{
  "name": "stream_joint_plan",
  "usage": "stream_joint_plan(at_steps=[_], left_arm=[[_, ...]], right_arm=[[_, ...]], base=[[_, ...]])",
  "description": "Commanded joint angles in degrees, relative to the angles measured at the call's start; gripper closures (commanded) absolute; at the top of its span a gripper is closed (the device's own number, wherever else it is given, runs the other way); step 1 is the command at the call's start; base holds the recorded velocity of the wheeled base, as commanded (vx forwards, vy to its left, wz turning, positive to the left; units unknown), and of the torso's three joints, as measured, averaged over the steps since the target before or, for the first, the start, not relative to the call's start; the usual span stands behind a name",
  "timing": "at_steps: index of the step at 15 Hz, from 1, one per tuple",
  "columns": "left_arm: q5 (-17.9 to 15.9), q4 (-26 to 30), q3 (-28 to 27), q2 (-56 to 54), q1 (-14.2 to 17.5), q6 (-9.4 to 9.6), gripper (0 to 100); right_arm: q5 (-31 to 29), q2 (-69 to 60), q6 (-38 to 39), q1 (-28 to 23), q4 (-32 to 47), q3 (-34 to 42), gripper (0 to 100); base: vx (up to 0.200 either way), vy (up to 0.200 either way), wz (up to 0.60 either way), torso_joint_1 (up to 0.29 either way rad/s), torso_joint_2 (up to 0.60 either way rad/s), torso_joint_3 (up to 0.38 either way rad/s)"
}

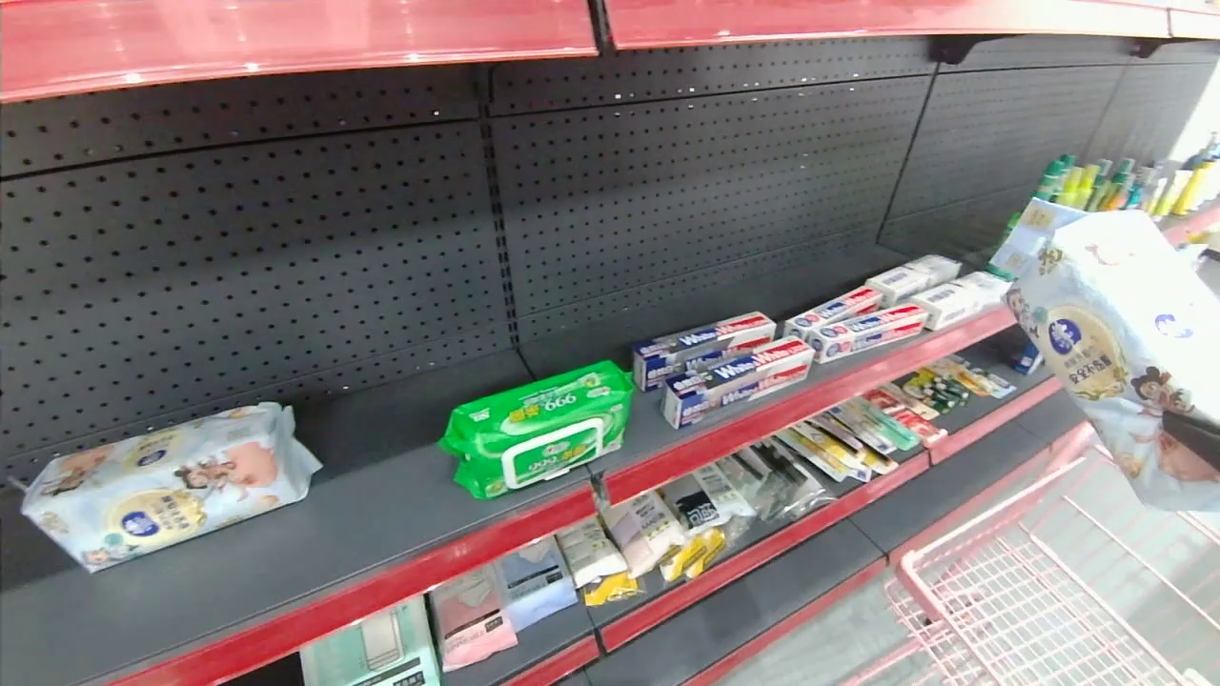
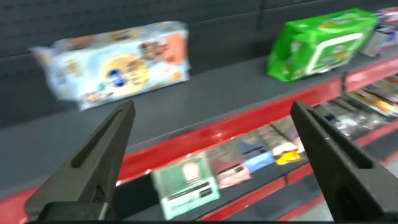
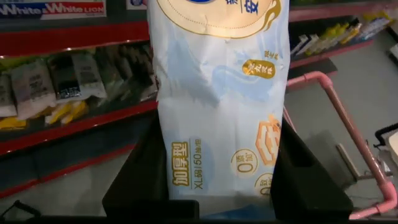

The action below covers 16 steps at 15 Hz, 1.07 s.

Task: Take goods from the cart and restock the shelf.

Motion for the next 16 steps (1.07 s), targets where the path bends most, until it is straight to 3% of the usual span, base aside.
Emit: stream_joint_plan(at_steps=[1,7,11,14,16], left_arm=[[0.0,0.0,0.0,0.1,0.0,0.00,0],[0.0,0.0,0.0,0.1,0.0,0.00,0],[0.0,0.0,0.0,0.1,-0.1,0.00,0],[-0.1,0.0,0.0,0.1,-0.1,-0.09,0],[-0.1,0.0,0.0,0.1,0.0,0.00,0]], right_arm=[[0.1,0.0,0.0,0.0,0.0,0.0,100],[0.0,0.1,0.0,0.0,0.0,0.6,100],[0.4,0.3,1.8,-0.1,0.3,2.5,100],[7.5,-0.2,6.0,0.0,0.1,5.1,100],[8.7,-1.9,6.6,0.1,0.2,6.2,100]], base=[[0.000,0.000,0.60,0.002,-0.01,0.007],[0.000,0.000,0.60,0.002,0.00,-0.002],[0.000,0.000,0.00,0.000,0.00,0.000],[0.000,0.000,0.00,0.000,0.00,0.000],[0.000,0.000,0.00,0.000,0.00,0.000]])
